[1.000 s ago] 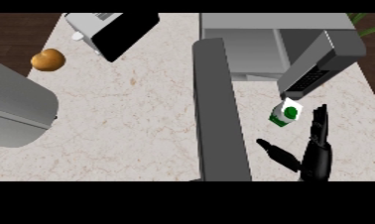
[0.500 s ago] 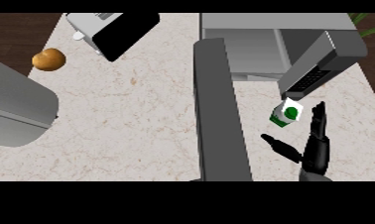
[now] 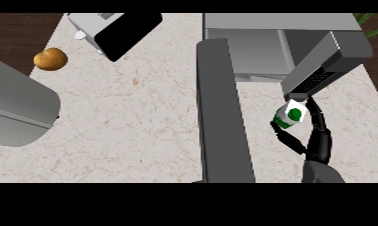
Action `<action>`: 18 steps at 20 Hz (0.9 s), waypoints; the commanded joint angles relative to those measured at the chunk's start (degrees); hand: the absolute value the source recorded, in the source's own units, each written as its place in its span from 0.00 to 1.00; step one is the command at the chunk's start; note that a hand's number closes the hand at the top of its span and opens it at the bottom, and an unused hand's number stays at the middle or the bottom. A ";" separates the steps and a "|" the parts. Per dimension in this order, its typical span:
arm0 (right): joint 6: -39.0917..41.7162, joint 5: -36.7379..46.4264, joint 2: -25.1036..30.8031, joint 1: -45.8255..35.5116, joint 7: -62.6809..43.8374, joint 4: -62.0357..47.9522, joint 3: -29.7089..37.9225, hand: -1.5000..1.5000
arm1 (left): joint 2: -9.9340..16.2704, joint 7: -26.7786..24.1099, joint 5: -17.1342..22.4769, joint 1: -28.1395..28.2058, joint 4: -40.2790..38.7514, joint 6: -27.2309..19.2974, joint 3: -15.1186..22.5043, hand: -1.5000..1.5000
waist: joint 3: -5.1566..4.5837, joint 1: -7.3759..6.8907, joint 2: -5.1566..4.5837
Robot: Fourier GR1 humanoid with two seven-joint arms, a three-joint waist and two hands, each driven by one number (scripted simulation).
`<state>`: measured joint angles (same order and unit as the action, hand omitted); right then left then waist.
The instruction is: Pick up the milk, place it into the microwave and close the microwave
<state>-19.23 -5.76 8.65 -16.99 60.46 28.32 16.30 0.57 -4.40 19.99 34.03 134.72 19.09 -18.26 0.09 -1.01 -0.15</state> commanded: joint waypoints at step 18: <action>19.83 7.64 5.09 -7.81 8.41 -9.93 -6.16 1.00 | -0.53 0.33 2.32 -0.82 -0.95 1.68 -1.78 0.00 | 0.09 -0.92 -0.26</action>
<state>-7.80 0.67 13.04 -24.23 63.14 20.11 11.89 0.72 -3.29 21.75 32.66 134.04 20.38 -20.22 0.09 -1.86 -0.34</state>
